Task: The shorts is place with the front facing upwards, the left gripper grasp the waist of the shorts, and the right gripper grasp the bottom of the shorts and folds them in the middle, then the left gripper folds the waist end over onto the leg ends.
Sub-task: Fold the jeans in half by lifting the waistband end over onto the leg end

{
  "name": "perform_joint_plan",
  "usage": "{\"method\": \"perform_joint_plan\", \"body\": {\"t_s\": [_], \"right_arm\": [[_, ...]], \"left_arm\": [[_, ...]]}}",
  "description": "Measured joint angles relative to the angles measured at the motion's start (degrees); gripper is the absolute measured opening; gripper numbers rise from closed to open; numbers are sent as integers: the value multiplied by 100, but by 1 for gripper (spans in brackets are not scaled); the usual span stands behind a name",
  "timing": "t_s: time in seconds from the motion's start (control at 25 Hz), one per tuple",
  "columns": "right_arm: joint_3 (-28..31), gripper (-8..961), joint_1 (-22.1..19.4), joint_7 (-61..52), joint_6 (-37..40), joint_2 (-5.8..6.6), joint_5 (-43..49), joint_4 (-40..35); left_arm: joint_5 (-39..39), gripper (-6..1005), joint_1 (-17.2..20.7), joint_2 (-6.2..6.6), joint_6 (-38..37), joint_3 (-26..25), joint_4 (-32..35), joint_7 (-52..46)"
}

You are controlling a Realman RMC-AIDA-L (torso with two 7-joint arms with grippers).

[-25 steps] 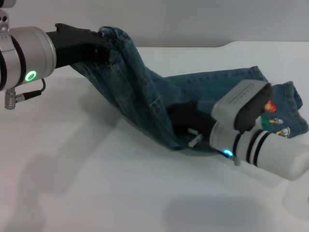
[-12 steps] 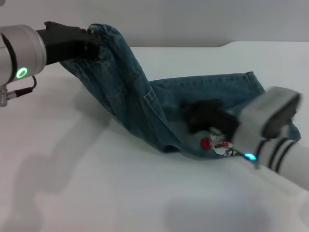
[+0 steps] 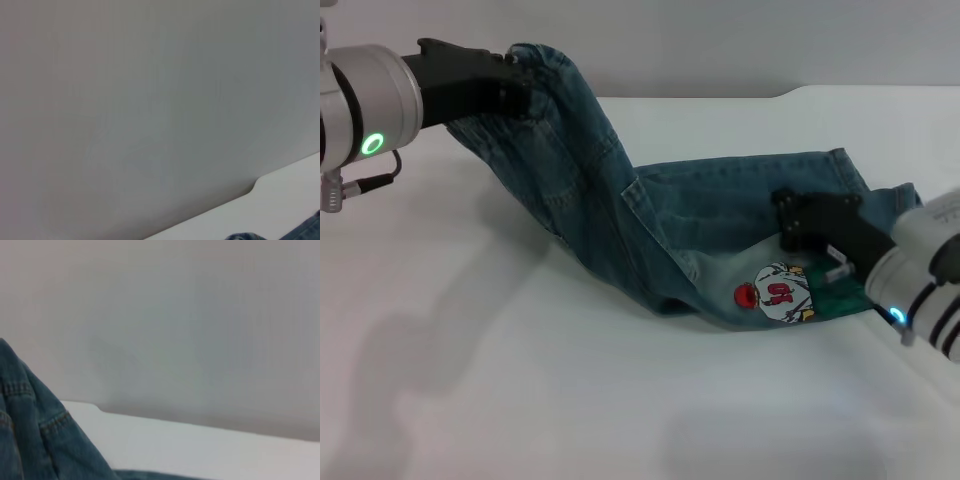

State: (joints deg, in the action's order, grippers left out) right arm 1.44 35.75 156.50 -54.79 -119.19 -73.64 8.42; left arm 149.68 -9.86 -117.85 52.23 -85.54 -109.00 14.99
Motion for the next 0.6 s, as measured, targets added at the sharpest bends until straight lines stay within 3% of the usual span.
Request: {"method": "perform_joint_plan", "body": {"t_s": [0.6], "right_arm": [[-63, 0, 787, 3, 571, -30, 194, 325]], "left_arm": [[-275, 46, -10, -9, -234, 110, -57, 75]]}}
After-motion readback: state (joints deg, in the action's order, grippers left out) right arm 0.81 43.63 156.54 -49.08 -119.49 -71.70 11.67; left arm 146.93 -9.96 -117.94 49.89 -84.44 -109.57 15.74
